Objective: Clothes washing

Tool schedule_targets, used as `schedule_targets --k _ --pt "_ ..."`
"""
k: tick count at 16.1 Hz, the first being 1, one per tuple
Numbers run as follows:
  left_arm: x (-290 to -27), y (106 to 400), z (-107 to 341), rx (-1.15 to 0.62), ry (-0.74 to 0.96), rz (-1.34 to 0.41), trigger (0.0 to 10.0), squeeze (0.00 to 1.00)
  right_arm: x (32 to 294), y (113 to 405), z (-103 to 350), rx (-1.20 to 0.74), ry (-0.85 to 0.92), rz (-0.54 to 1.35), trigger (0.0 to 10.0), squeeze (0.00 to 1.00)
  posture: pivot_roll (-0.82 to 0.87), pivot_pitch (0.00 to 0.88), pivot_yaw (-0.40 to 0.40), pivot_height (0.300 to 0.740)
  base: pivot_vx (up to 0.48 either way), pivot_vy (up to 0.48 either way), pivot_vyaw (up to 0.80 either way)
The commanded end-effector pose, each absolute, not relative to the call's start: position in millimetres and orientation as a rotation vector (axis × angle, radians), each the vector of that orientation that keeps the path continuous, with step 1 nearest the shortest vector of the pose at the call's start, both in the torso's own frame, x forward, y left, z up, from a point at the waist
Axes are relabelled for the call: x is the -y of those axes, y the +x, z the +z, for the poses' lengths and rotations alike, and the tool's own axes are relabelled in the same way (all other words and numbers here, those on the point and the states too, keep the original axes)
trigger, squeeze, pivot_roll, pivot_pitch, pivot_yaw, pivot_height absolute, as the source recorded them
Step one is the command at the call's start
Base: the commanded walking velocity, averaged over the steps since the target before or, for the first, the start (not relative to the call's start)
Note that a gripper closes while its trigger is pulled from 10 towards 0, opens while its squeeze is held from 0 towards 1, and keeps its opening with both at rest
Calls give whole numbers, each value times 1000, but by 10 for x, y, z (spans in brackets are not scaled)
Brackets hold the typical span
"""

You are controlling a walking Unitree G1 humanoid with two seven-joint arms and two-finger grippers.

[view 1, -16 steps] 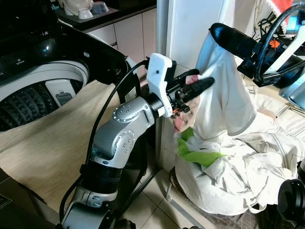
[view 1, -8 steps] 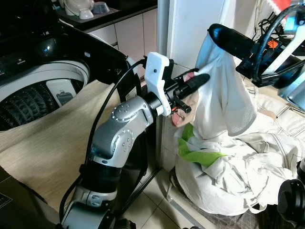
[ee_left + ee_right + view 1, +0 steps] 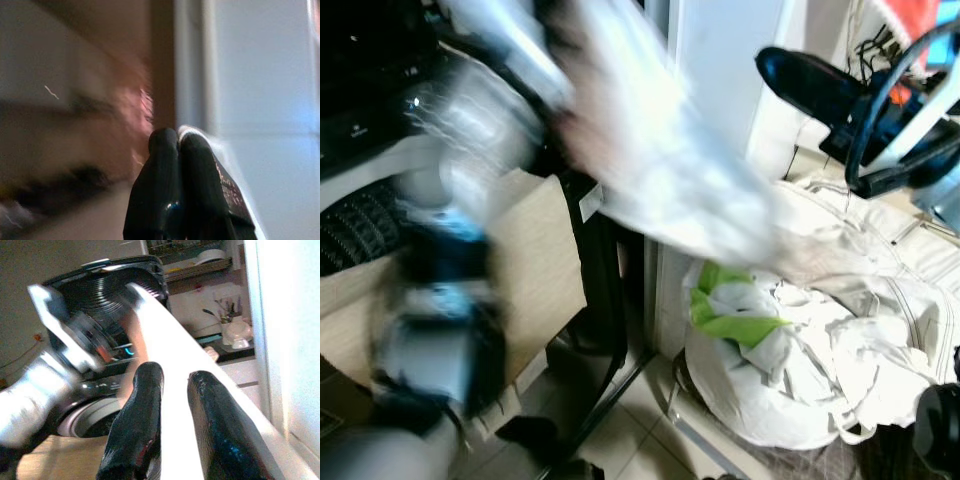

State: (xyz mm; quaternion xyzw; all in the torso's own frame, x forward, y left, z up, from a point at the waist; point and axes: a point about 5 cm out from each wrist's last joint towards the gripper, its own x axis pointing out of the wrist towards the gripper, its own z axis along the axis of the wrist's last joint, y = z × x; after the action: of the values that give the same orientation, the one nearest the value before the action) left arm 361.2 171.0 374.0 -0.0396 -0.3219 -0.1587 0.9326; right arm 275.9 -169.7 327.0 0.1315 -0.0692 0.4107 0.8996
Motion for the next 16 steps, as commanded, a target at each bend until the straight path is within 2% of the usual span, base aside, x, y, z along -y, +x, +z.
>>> schedule_targets --k 1,2,3,4,6,7,8,9,11,12,16 --pt "-1917 3571 3976 756 -72 -213 0 0 1643 2729 3299 158 242 884 10000 0 -86 0 62 740 0 0 0" --pt "-2382 3264 4633 1026 129 59 0 0 1637 2713 3299 174 232 893 10000 0 -76 0 63 740 0 0 0" --pt "-2567 3024 4951 1169 265 188 0 0 1639 2706 3289 181 229 890 10000 0 -68 0 62 740 0 0 0" --pt "-2596 3041 4954 1150 317 201 0 0 1642 2703 3283 185 223 885 10000 0 -64 0 60 740 0 0 0" --pt "-2585 3425 4595 861 330 102 0 0 1602 2701 3230 174 207 889 10000 0 -62 0 59 740 0 0 0" --pt "-2512 3723 4123 594 363 -6 0 0 1543 2695 3150 139 162 899 10000 0 -65 0 56 740 0 0 0" --pt "-2469 3897 3717 402 409 -64 0 0 1489 2686 3069 98 115 913 10000 0 -65 0 56 740 0 0 0" --pt "-2463 3989 3461 299 434 -99 0 0 1441 2674 2997 67 87 925 10000 0 -67 0 55 740 0 0 0" --pt "-2449 4052 3092 155 447 -173 0 0 1329 2644 2875 23 57 945 10000 0 -71 0 55 740 0 0 0" --pt "-2474 4061 2978 103 487 -156 0 0 1270 2621 2830 8 45 960 10000 0 -74 0 57 740 0 0 0" --pt "-2560 4063 2925 14 531 -135 0 0 1218 2576 2743 -26 -8 986 10000 0 -79 0 61 740 0 0 0"
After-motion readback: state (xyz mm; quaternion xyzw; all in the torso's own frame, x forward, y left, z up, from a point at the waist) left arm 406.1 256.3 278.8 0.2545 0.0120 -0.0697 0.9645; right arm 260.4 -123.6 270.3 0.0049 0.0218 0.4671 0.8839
